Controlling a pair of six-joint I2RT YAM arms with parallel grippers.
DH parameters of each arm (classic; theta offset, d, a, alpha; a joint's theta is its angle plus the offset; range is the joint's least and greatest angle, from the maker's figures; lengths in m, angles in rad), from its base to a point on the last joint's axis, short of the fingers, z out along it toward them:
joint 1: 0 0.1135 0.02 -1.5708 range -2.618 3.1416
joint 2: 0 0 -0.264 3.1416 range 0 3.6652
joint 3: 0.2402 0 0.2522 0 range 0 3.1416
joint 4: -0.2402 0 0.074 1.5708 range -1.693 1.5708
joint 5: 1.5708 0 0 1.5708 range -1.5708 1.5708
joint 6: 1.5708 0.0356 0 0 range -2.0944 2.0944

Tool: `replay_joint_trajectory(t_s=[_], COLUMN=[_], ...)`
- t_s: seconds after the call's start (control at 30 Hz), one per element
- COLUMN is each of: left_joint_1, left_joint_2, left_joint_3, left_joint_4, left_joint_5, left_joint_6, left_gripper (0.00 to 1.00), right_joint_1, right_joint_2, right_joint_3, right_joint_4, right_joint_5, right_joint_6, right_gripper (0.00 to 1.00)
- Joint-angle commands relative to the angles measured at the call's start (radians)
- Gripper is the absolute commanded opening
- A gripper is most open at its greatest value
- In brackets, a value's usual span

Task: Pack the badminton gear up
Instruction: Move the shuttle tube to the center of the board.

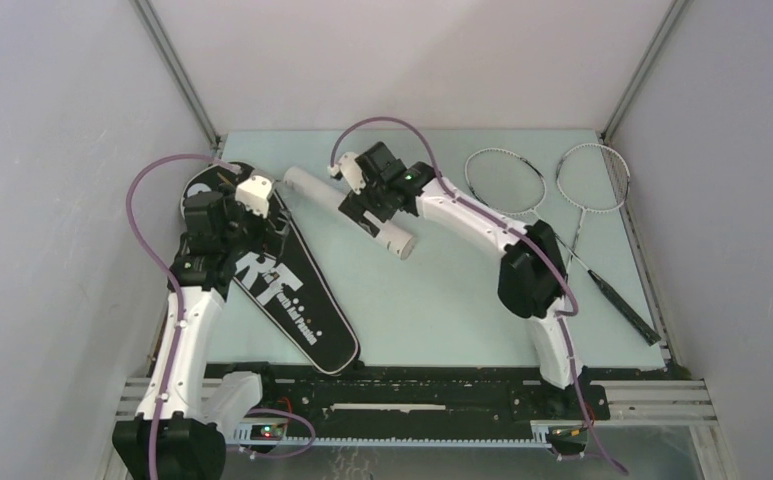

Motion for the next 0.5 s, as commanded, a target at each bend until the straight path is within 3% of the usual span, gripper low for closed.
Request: replay_joint_trajectory(t_s=[0.0,0.23,0.47], left_joint_1=[0.007,-0.004,-0.154], left_joint_2=[0.049,0.24,0.424], left_joint_3=[-0.011,0.025,0.129], left_joint_4=[0.062,0.061,0.04], left_joint_5=[-0.142,-0.2,-0.44], left_joint_6=[-0.102,-0.232,-0.329], left_gripper=[1.0,1.0,1.0], right_joint_1=[0.008,-0.011,-0.029], right_joint_2=[-0.142,-0.261,-0.36], right_joint_3=[0.004,-0.097,-0.241], right_joint_4=[0.022,0.067,0.098], right_joint_5=[-0.072,-0.268,-0.294], right_joint_6=[0.008,0.146,0.143], right_gripper=[1.0,0.96,0.95])
